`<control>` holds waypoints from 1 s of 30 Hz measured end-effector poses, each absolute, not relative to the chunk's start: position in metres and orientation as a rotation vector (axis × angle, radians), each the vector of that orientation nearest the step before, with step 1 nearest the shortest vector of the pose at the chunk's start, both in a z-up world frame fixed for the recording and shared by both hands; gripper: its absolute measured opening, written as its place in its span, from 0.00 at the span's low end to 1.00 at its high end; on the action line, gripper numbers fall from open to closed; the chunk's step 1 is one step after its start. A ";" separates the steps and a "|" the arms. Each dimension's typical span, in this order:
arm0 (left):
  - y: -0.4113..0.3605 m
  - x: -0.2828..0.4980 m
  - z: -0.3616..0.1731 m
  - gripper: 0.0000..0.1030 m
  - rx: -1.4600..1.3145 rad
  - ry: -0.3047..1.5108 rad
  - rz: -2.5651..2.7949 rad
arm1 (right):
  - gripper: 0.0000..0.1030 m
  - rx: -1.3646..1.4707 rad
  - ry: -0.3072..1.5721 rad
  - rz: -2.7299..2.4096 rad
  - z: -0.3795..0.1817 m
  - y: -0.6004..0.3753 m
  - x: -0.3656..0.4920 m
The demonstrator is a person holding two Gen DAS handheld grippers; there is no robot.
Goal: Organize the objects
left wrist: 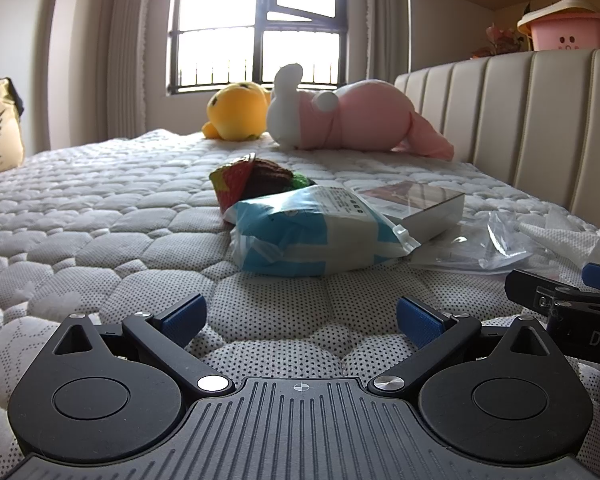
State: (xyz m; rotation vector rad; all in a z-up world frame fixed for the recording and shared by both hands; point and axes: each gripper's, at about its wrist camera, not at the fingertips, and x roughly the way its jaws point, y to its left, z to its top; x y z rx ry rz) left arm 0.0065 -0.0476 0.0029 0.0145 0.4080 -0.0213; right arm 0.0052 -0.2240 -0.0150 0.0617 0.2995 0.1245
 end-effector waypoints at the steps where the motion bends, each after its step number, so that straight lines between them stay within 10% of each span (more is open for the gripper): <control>1: -0.049 0.008 0.003 1.00 0.014 0.407 -0.021 | 1.00 0.061 0.299 0.124 -0.015 -0.223 0.005; 30: 0.028 0.021 0.007 1.00 -0.149 0.549 -0.127 | 1.00 0.035 0.597 0.251 -0.008 -0.224 0.038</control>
